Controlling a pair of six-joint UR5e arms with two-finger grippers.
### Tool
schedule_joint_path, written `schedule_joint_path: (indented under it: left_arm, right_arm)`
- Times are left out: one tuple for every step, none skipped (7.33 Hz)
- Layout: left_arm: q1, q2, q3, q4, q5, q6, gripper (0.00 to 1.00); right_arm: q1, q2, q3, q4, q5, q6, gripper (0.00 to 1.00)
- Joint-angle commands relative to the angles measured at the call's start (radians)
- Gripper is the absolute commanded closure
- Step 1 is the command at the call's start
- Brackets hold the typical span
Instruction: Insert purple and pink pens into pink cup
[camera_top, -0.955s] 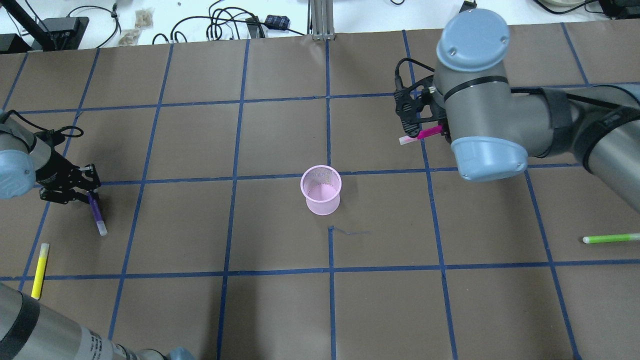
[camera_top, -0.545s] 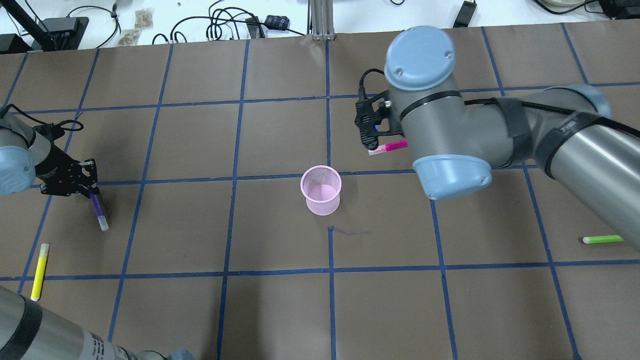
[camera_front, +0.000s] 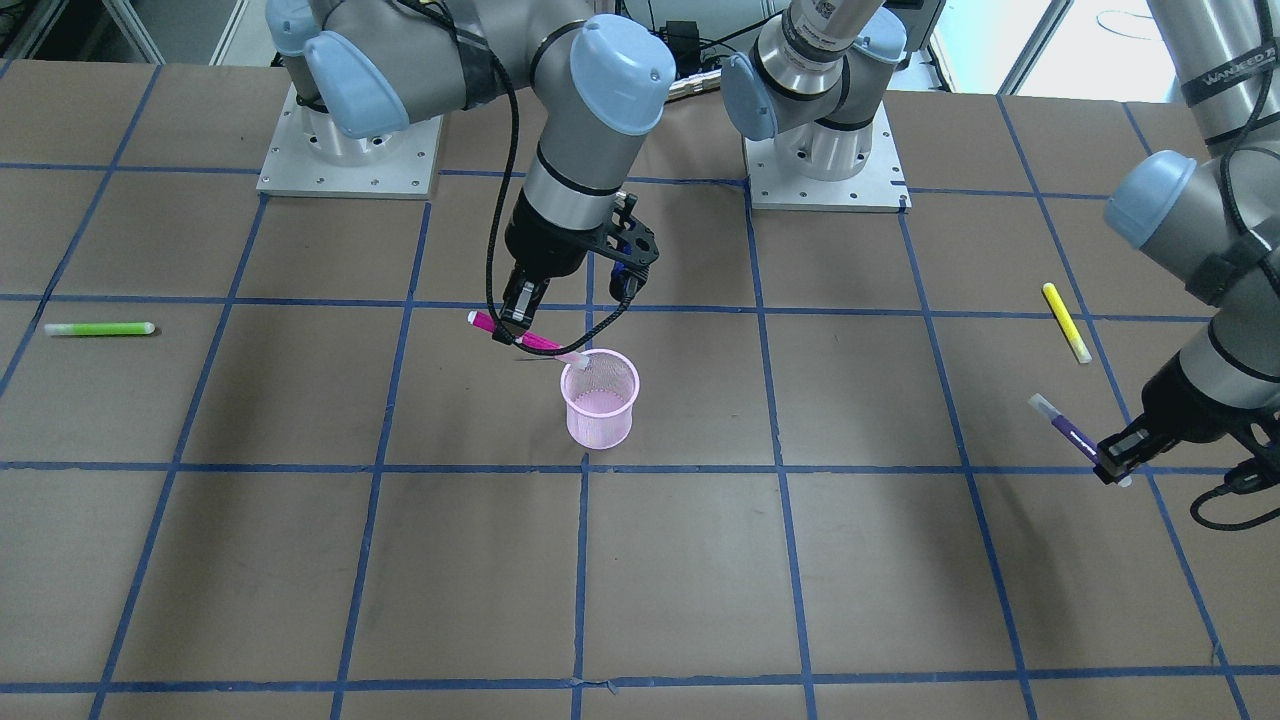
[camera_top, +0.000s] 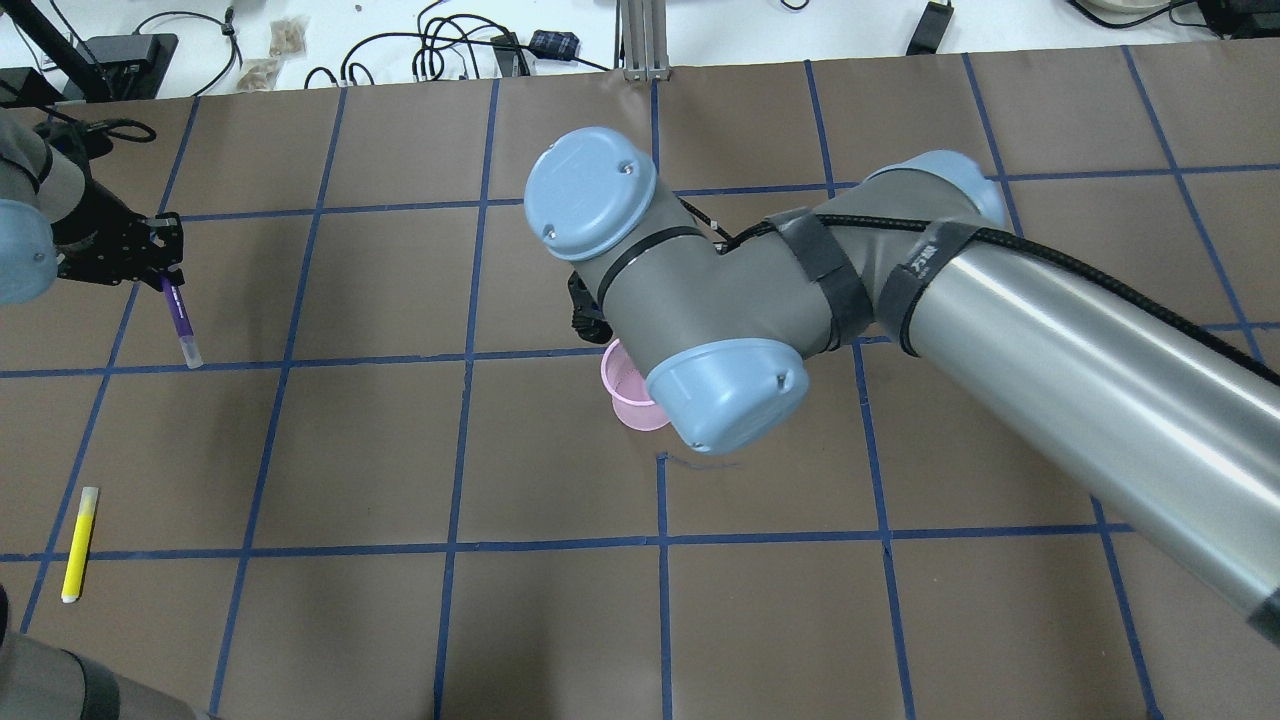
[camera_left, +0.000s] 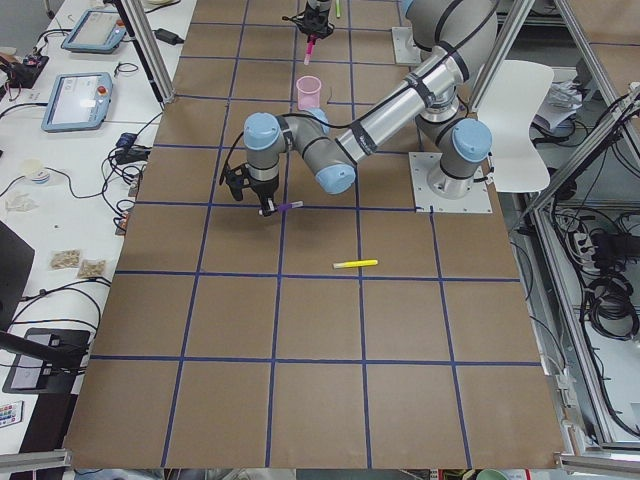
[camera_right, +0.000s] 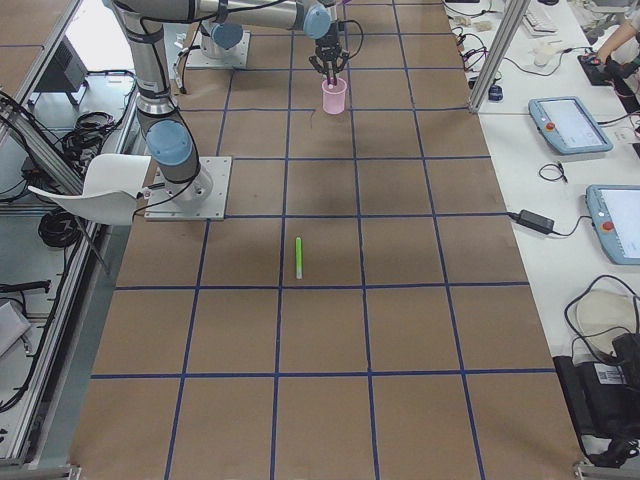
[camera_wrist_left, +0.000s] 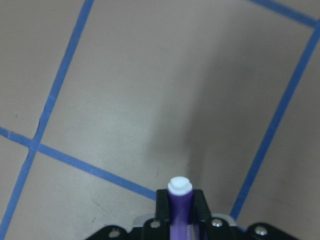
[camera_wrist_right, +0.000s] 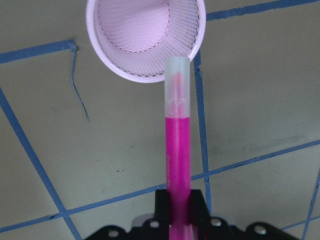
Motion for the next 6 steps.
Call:
schedule_joint_path:
  left_arm:
    - [-0.035,0.024,-0.01,0.001,0.019,0.001,1.0]
    - [-0.047,0.033,-0.01,0.006,0.03,0.001,1.0]
    - [-0.058,0.044,-0.01,0.009,0.03,0.001,1.0]
    - [-0.068,0.052,-0.01,0.013,0.03,0.001,1.0]
    - [-0.072,0.058,-0.008,0.016,0.029,0.001,1.0]
    - [-0.072,0.061,-0.008,0.024,0.027,0.007,1.0]
  right_arm:
    - [0.073,0.068,-0.009,0.005,-0.1,0.099,0.94]
    - [0.075,0.089,-0.034,0.005,-0.1,0.099,0.94]
    - [0.076,0.12,-0.06,0.005,-0.099,0.101,0.93]
    - [0.084,0.151,-0.084,0.003,-0.099,0.101,0.92]
    - [0.09,0.171,-0.097,0.003,-0.094,0.102,0.88]
    - [0.09,0.179,-0.097,0.003,-0.085,0.101,0.76]
